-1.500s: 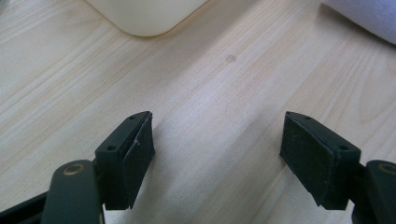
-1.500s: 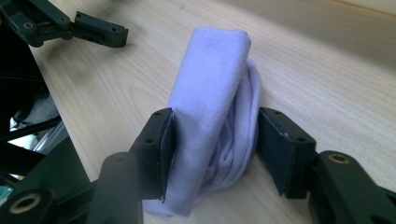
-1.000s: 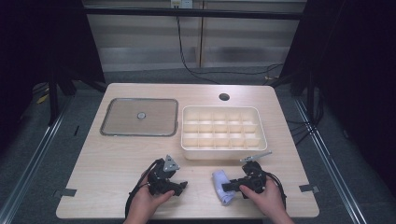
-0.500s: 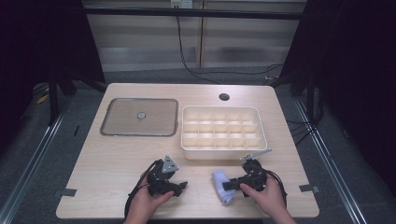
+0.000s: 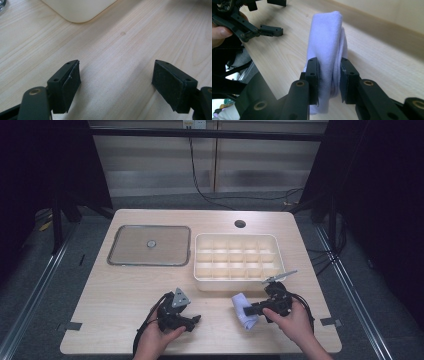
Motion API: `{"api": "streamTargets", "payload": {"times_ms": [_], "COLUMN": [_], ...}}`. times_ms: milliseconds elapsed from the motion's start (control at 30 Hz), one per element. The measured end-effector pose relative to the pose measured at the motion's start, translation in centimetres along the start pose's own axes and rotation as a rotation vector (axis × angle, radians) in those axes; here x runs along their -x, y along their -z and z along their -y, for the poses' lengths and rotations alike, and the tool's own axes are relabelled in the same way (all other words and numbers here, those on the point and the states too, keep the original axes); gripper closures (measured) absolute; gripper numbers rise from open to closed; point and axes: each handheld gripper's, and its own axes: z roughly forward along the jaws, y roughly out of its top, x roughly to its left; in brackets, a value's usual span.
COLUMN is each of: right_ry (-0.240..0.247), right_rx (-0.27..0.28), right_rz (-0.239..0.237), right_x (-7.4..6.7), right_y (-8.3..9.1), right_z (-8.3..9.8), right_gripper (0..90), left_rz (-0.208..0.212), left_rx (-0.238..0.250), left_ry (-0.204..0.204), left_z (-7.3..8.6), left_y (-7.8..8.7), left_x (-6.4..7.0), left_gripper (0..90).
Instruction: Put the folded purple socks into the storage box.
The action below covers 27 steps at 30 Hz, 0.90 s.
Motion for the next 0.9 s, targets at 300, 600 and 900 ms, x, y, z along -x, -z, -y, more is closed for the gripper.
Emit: {"api": "streamTargets", "payload": {"times_ms": [300,600,900], "right_ry": [0.010,0.024,0.031], "right_rx": [0.001,-0.014,-0.010], "right_rz": [0.011,0.036,0.045], "right_x": [0.0,-0.2,-0.1], "right_y": [1.5,2.7,4.1], "right_z": [-1.2,-2.5,-3.6], "right_gripper": [72.0,71.9,71.9], "left_rz": [0.008,0.007,0.009], "left_rx": [0.024,0.035,0.050], "left_ry": [0.009,0.003,0.002], "left_z": [0.3,0.5,0.7], "left_y": [-0.1,0.0,0.0], "left_x": [0.1,0.1,0.1], "left_gripper": [21.1,20.8,20.5]}}
